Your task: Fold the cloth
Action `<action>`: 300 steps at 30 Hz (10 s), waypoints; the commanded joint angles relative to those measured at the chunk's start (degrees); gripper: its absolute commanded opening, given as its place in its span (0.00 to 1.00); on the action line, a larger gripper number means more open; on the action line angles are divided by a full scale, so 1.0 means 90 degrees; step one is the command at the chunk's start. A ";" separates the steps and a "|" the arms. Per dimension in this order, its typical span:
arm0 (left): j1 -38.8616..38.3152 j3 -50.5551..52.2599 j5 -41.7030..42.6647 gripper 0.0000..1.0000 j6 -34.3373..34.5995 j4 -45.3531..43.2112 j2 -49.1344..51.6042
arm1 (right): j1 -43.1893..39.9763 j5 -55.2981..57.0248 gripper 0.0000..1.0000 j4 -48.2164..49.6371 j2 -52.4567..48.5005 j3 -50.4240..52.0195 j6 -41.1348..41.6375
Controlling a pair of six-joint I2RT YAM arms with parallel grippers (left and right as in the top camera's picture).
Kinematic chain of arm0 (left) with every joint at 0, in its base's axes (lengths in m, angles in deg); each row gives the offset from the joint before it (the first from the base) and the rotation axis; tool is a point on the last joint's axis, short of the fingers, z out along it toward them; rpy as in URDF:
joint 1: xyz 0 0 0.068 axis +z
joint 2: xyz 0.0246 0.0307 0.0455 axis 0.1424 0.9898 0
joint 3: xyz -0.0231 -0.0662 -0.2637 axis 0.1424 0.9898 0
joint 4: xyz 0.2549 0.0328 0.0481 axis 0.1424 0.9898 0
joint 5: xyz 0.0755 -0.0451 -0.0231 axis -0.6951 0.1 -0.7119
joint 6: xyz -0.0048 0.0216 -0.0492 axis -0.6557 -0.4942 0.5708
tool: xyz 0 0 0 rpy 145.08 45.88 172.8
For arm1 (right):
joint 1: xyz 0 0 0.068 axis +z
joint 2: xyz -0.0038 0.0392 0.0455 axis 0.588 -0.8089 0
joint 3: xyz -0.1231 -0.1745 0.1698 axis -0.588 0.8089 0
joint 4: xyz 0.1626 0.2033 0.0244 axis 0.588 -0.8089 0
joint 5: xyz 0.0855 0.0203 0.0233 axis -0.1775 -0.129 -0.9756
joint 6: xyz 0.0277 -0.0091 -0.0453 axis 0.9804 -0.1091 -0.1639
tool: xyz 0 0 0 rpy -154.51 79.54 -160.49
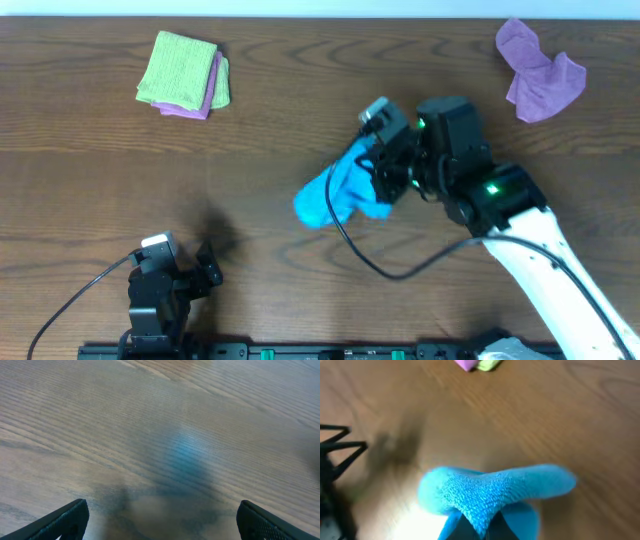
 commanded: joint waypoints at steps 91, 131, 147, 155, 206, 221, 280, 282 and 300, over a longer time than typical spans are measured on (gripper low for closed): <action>-0.0029 0.0070 0.1367 0.95 0.2990 -0.0600 -0.0041 | -0.1739 0.1137 0.01 0.0049 0.0612 0.1559 -0.0935; -0.0481 -0.3344 0.3636 0.96 0.3045 -0.0226 0.5336 | -0.2195 0.0877 0.75 -0.1059 0.1406 0.1591 0.4097; -0.1688 -0.5064 0.4007 0.96 0.3121 -0.0580 0.8556 | -0.4267 -0.0646 0.69 -0.0554 0.2234 0.2871 0.3963; -0.2344 -0.5061 0.4860 0.95 0.3616 -0.2062 0.9913 | -0.4294 -0.0639 0.74 -0.0374 0.2246 0.2885 0.3878; -0.4218 -0.5061 0.5387 0.96 0.5991 -0.4677 1.2169 | -0.4303 -0.0597 0.78 -0.0019 0.2246 0.2885 0.3881; -0.4316 -0.5061 0.5547 0.62 0.6887 -0.5744 1.2925 | -0.4303 -0.0595 0.78 0.0005 0.2246 0.2885 0.3881; -0.4454 -0.5061 0.2968 0.58 0.5394 -0.4660 1.2925 | -0.4303 -0.1127 0.79 -0.0291 0.2246 0.2885 0.3878; -0.4471 -0.5061 0.2705 0.54 0.5389 -0.4466 1.2937 | -0.4303 -0.1168 0.78 -0.0291 0.2246 0.2885 0.3876; -0.4374 -0.5078 0.3320 0.06 0.4568 -0.4979 1.3748 | -0.4303 -0.1365 0.78 -0.0406 0.2246 0.2885 0.3577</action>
